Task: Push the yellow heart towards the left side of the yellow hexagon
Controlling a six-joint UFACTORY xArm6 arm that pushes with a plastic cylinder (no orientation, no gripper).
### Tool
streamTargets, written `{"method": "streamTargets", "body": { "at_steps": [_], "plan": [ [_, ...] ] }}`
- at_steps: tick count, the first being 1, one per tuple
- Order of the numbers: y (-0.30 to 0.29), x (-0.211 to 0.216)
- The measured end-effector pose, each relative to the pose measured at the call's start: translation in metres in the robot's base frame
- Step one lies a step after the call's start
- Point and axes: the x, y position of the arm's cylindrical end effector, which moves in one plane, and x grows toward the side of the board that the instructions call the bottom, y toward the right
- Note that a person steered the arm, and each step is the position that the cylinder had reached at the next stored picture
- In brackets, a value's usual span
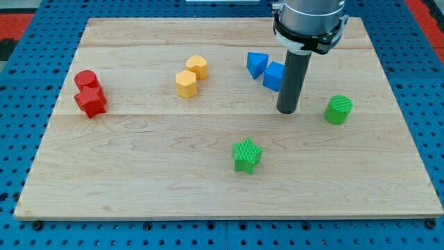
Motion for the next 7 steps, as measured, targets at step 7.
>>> {"method": "streamTargets", "body": {
  "at_steps": [7],
  "plan": [
    [-0.177,-0.095]
  ]
}}
